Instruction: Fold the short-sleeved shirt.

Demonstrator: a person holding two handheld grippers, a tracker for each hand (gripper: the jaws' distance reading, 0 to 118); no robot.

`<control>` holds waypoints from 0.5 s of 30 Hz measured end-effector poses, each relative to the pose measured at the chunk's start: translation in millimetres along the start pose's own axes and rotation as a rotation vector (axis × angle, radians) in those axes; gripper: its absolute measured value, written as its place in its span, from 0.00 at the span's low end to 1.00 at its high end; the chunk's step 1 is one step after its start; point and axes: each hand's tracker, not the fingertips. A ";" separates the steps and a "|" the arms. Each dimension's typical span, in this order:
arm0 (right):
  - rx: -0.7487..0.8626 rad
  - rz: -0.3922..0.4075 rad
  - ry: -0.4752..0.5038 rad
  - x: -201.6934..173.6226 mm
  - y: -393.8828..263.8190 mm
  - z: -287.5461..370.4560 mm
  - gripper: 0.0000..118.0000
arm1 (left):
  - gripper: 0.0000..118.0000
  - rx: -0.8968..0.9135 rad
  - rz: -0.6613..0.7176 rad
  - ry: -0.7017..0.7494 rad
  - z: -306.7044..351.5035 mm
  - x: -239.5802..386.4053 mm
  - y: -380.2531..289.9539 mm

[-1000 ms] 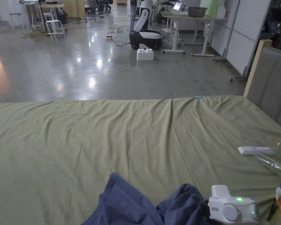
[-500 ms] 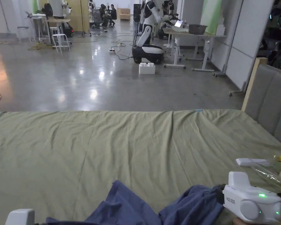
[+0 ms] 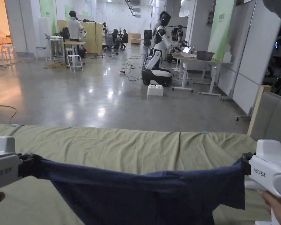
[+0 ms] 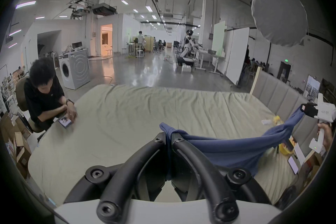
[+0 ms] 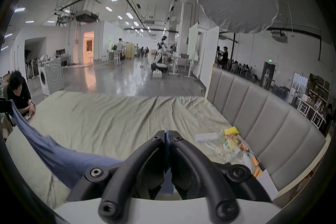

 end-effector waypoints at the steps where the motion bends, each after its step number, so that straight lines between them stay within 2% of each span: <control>1: 0.024 0.019 0.003 -3.3 9.2 3.9 0.04 | 0.04 -0.003 -0.008 -0.008 0.9 0.1 7.0; 6: 0.081 0.003 0.028 -15.5 47.6 13.0 0.04 | 0.04 0.036 -0.045 0.023 -0.9 1.7 35.0; 8: 0.157 0.062 0.020 -20.3 63.4 13.4 0.04 | 0.04 0.043 -0.030 0.025 -3.3 -1.9 47.0; 10: 0.138 0.032 0.028 -22.6 74.6 8.4 0.04 | 0.04 0.049 -0.019 0.038 -7.8 -5.1 58.0; 15: 0.191 0.041 0.002 -26.2 109.7 -8.1 0.04 | 0.04 0.063 -0.012 0.072 -20.0 -17.3 90.3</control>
